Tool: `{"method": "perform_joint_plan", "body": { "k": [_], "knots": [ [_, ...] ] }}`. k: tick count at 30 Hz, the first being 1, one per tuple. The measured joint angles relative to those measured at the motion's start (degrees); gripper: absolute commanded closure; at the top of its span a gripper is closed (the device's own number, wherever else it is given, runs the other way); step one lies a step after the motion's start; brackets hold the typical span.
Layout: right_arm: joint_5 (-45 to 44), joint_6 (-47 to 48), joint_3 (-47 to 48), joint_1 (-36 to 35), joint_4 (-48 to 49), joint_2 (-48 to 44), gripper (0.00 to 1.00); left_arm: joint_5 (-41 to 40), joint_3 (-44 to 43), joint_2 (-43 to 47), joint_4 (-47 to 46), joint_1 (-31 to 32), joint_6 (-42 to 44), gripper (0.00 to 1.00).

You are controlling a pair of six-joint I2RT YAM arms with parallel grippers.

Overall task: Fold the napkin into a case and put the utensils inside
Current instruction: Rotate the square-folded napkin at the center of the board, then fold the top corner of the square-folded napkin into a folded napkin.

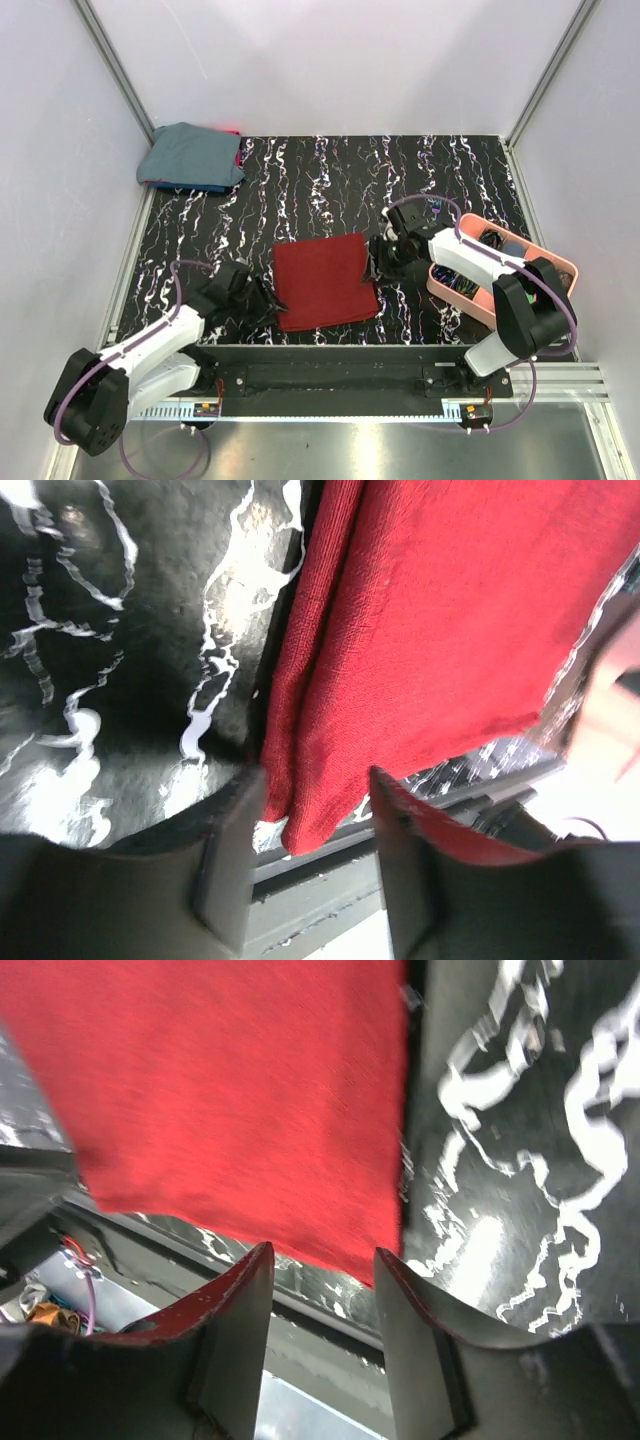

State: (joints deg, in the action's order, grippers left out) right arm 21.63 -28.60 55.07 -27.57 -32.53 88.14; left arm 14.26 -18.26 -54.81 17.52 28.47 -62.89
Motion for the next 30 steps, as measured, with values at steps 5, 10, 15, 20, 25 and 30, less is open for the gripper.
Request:
{"method": "perform_joint_plan", "body": {
  "k": [5, 10, 15, 20, 25, 30],
  "knots": [
    [-1.5, -3.1, -5.9, -0.8, -0.9, -2.4, 0.48, -5.1, -7.8, -0.6, 7.7, 0.4, 4.9, 0.48],
    [-3.1, -7.9, -10.4, -3.1, -0.5, -6.0, 0.51, -4.2, -16.6, -10.1, 9.1, 0.4, 13.6, 0.5],
    [-3.9, -12.6, -13.2, -3.6, 0.5, -8.0, 0.55, -4.2, -20.5, -18.6, 10.2, 0.4, 20.0, 0.51],
    [-4.9, -14.8, -13.7, -3.6, 1.7, -8.5, 0.55, -3.9, -19.6, -18.6, 10.6, 0.4, 22.1, 0.49],
    [-5.7, -15.4, -13.6, -3.7, 3.1, -7.7, 0.55, -1.3, -15.6, -17.4, 9.4, 0.4, 22.4, 0.46],
    [-5.7, -15.4, -13.6, -3.7, 4.1, -5.5, 0.55, 0.9, -12.9, -15.2, 9.4, 0.4, 22.5, 0.46]
  ]
}}
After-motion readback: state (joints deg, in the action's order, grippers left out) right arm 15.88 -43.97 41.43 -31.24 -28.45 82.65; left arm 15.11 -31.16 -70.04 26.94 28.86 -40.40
